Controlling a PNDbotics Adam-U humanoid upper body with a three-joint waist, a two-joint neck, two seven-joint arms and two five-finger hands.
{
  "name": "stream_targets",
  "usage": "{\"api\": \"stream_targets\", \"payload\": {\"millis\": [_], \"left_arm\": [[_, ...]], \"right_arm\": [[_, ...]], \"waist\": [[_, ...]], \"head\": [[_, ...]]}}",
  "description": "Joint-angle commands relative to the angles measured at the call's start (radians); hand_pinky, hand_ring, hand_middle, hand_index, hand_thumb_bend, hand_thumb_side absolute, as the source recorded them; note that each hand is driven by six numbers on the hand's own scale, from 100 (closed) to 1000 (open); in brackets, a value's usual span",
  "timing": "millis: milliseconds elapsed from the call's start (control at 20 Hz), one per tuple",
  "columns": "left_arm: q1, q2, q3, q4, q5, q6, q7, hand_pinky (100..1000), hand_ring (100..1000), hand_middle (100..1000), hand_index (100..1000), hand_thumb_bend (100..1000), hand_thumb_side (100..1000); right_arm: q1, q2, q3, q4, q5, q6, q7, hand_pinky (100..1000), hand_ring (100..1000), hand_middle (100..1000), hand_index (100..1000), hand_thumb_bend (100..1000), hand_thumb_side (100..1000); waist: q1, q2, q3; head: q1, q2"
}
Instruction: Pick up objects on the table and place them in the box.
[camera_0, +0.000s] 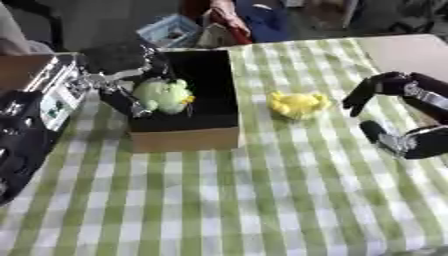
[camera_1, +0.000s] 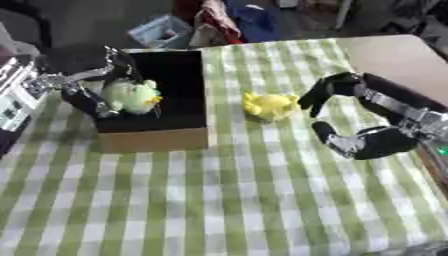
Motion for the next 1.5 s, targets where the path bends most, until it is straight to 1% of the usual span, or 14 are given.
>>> {"api": "stream_targets", "payload": {"millis": [50, 300, 400, 500, 600, 750, 950, 1000, 1050, 1100, 1150, 1300, 1500], "left_arm": [[0.000, -0.001, 0.013, 0.020, 0.020, -0.001, -0.061, 639, 571, 597, 768, 475, 190], [-0.004, 0.007, 0.041, 0.005, 0.090, 0.038, -0.094, 654, 587, 634, 801, 479, 232], [-0.005, 0.009, 0.042, -0.003, 0.111, 0.051, -0.101, 673, 606, 662, 822, 525, 327], [-0.006, 0.010, 0.043, -0.011, 0.128, 0.060, -0.102, 679, 611, 668, 825, 568, 383], [-0.009, 0.011, 0.044, -0.018, 0.141, 0.068, -0.099, 694, 628, 689, 830, 615, 423], [-0.012, 0.015, 0.046, -0.027, 0.152, 0.076, -0.096, 701, 639, 701, 836, 633, 443], [-0.011, 0.021, 0.053, -0.045, 0.185, 0.086, -0.080, 686, 609, 669, 829, 605, 430], [-0.011, 0.026, 0.058, -0.057, 0.199, 0.089, -0.073, 681, 601, 660, 826, 588, 411], [-0.010, 0.033, 0.061, -0.071, 0.215, 0.094, -0.066, 681, 601, 660, 826, 588, 411], [-0.009, 0.041, 0.068, -0.091, 0.232, 0.098, -0.055, 673, 588, 645, 816, 567, 378], [-0.005, 0.052, 0.077, -0.115, 0.250, 0.102, -0.041, 671, 584, 640, 814, 556, 365], [0.030, 0.083, 0.106, -0.198, 0.303, 0.121, 0.009, 661, 568, 623, 806, 505, 322], [0.110, 0.119, 0.153, -0.305, 0.369, 0.148, 0.075, 644, 545, 600, 792, 434, 282]], "right_arm": [[-0.009, -0.013, -0.009, -0.004, -0.009, -0.003, 0.004, 744, 613, 651, 791, 100, 393], [-0.008, -0.014, -0.011, -0.002, -0.009, -0.004, 0.003, 743, 611, 649, 789, 100, 390], [-0.009, -0.013, -0.010, -0.002, -0.009, -0.005, 0.003, 743, 611, 648, 789, 100, 390], [-0.010, -0.013, -0.010, -0.002, -0.009, -0.005, 0.003, 743, 611, 648, 789, 100, 391], [-0.010, -0.014, -0.011, -0.001, -0.008, -0.006, 0.003, 743, 611, 647, 789, 100, 390], [-0.010, -0.014, -0.011, -0.001, -0.009, -0.006, 0.002, 743, 610, 647, 789, 100, 389], [-0.012, -0.017, -0.012, 0.002, -0.007, -0.006, 0.002, 743, 611, 647, 789, 100, 386], [-0.014, -0.020, -0.013, 0.005, -0.005, -0.006, 0.002, 743, 612, 648, 790, 100, 381], [-0.017, -0.023, -0.013, 0.008, -0.003, -0.007, 0.001, 743, 612, 648, 790, 100, 381], [-0.022, -0.028, -0.013, 0.011, -0.001, -0.008, 0.000, 743, 614, 651, 792, 100, 370], [-0.029, -0.035, -0.013, 0.016, 0.001, -0.009, -0.003, 743, 616, 653, 793, 100, 364], [-0.054, -0.062, -0.007, 0.037, 0.013, -0.016, -0.010, 743, 623, 662, 799, 100, 348], [-0.094, -0.099, 0.011, 0.083, 0.034, -0.029, -0.013, 742, 635, 676, 808, 100, 331]], "waist": [[-0.006, -0.011, 0.003], [-0.008, -0.011, 0.008], [-0.009, -0.011, 0.010], [-0.010, -0.010, 0.010], [-0.011, -0.010, 0.010], [-0.012, -0.010, 0.010], [-0.013, -0.011, 0.014], [-0.013, -0.012, 0.017], [-0.014, -0.013, 0.020], [-0.015, -0.014, 0.025], [-0.016, -0.015, 0.031], [-0.022, -0.019, 0.050], [-0.029, -0.024, 0.085]], "head": [[-0.003, -0.004], [-0.004, -0.005], [-0.004, -0.005], [-0.004, -0.005], [-0.004, -0.006], [-0.005, -0.006], [-0.007, -0.007], [-0.008, -0.008], [-0.010, -0.008], [-0.013, -0.009], [-0.017, -0.009], [-0.033, -0.009], [-0.052, -0.006]]}}
